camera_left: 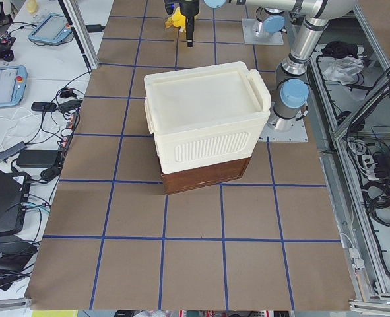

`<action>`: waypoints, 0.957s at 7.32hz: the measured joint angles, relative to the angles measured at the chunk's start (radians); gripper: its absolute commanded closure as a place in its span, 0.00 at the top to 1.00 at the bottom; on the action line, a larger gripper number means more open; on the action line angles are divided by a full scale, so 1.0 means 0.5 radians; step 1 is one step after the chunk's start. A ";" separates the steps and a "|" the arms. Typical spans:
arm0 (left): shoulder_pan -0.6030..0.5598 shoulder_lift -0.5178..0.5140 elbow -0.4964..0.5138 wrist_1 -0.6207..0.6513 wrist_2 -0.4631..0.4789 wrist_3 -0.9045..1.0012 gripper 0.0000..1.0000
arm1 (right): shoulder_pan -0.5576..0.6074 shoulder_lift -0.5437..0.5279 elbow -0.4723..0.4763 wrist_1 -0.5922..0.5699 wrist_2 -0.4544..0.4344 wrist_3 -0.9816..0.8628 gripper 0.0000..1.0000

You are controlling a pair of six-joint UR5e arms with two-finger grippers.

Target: Pull drawer sideways

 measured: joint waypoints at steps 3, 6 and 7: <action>0.090 0.016 -0.067 0.172 -0.126 0.053 1.00 | 0.000 0.000 0.000 0.000 -0.001 0.000 1.00; 0.093 0.018 -0.067 0.187 -0.127 0.053 1.00 | 0.000 0.000 0.000 0.000 0.000 0.000 1.00; 0.093 0.022 -0.069 0.187 -0.122 0.053 1.00 | 0.000 0.000 0.000 0.000 0.000 0.000 1.00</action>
